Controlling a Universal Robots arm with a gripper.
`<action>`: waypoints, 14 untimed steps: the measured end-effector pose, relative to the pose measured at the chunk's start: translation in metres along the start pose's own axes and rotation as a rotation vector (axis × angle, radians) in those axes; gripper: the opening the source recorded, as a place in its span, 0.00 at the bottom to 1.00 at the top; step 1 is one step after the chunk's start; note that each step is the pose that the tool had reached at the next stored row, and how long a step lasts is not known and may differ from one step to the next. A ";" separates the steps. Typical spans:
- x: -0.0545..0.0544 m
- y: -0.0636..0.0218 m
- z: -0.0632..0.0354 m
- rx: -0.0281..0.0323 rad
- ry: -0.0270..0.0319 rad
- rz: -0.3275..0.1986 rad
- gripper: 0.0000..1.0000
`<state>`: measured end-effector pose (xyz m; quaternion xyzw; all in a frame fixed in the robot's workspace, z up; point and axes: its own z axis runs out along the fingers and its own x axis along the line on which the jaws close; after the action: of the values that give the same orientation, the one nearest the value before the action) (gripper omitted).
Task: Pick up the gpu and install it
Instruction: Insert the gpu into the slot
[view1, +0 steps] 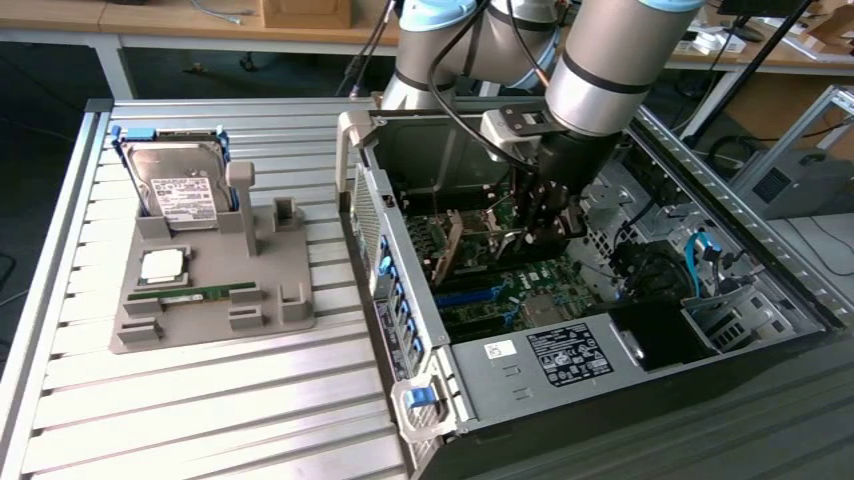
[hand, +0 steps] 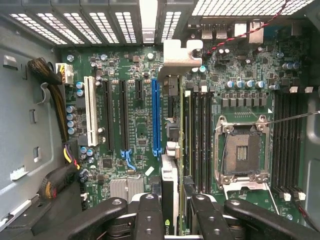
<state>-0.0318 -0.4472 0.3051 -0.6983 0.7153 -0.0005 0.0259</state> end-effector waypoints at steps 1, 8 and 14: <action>0.000 0.0003 0.0001 0.0000 0.0000 0.000 0.27; 0.000 0.0027 0.0005 0.0000 0.0000 0.000 0.27; 0.001 0.0051 0.0010 0.0000 0.0001 0.000 0.27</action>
<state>-0.0369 -0.4478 0.3039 -0.6983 0.7153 -0.0005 0.0259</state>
